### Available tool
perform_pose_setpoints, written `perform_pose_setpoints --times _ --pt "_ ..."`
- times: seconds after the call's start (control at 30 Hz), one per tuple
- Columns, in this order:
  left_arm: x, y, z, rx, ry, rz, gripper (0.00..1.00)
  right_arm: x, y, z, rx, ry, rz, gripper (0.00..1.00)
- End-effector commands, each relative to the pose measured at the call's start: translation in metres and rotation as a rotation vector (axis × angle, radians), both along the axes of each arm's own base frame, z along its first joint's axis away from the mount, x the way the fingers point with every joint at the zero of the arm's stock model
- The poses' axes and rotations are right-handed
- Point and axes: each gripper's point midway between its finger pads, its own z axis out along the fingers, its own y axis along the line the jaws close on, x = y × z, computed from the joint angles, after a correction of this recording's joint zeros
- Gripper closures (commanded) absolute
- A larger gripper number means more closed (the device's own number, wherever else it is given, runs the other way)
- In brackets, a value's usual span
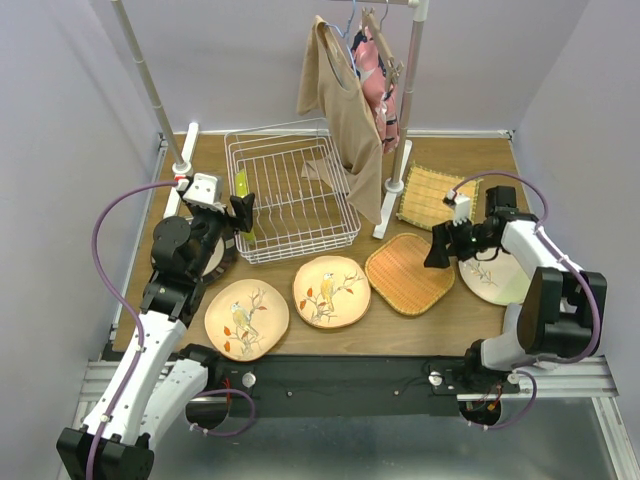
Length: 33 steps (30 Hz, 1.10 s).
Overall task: Load the plates into the dish rack
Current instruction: Grab a plate with the right arm
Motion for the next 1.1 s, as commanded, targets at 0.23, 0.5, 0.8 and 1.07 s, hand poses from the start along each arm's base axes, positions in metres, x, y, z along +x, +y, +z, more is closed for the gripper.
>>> perform_pose_setpoints --times 0.23,0.5,0.8,1.07 --pt "0.001 -0.003 0.000 0.013 -0.016 -0.019 0.20 0.005 -0.004 -0.012 -0.042 0.056 -0.008 0.00" --pt "0.002 -0.005 -0.001 0.013 -0.013 -0.030 0.20 0.021 -0.014 -0.019 -0.088 0.076 -0.061 0.01" --pt "0.002 -0.007 -0.002 0.014 -0.007 -0.042 0.20 0.034 -0.016 -0.038 -0.084 0.130 -0.066 0.16" --pt "0.002 -0.010 -0.003 0.014 -0.005 -0.059 0.20 0.031 -0.010 -0.056 -0.051 0.189 -0.045 0.39"
